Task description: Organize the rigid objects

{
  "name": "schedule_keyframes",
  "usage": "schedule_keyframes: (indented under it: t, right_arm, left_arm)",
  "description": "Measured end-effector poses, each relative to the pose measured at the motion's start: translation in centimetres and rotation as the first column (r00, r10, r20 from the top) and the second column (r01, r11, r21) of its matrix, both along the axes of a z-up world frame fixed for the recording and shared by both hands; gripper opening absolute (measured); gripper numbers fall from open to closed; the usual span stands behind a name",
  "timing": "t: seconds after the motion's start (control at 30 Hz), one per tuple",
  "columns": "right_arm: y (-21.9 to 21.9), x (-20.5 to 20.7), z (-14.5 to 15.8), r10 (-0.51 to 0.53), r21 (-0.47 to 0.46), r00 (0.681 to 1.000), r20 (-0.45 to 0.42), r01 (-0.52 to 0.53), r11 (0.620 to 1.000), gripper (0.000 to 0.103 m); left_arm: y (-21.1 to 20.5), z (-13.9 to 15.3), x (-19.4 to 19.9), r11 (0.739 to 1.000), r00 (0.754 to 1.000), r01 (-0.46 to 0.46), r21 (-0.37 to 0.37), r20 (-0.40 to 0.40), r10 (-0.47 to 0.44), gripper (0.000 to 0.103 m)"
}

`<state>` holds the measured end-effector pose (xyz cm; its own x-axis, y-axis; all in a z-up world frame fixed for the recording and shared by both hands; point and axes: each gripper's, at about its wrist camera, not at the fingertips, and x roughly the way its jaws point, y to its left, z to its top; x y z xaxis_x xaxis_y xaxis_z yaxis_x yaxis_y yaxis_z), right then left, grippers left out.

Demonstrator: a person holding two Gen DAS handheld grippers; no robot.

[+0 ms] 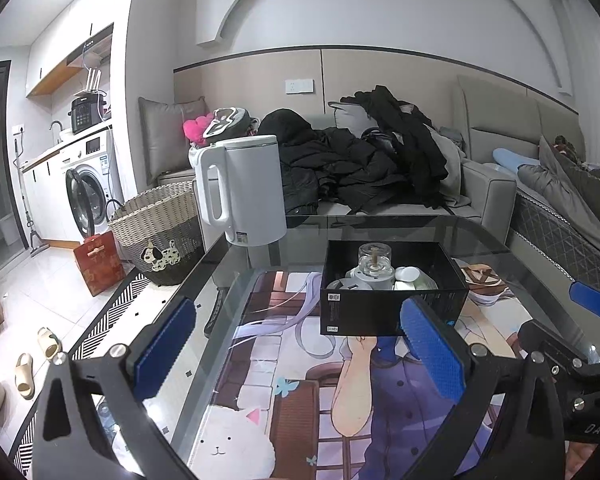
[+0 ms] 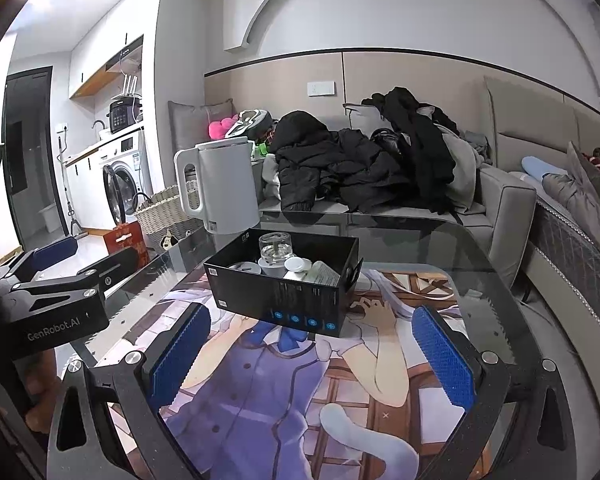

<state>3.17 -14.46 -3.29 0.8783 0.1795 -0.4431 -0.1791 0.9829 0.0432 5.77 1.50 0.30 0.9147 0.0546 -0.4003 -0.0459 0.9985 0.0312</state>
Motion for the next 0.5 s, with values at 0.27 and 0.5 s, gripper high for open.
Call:
schedule_keyframes:
  t: [0.27, 0.5]
  right_arm:
    - [0.08, -0.07, 0.11, -0.004, 0.005, 1.0, -0.007, 0.004, 1.0, 0.103]
    - [-0.17, -0.02, 0.2, -0.001, 0.012, 1.0, -0.009, 0.002, 1.0, 0.103]
  left_arm:
    - [-0.11, -0.16, 0.06, 1.0, 1.0, 0.009, 0.007, -0.004, -0.009, 0.103]
    - [-0.08, -0.21, 0.13, 1.0, 1.0, 0.015, 0.007, -0.01, -0.015, 0.103]
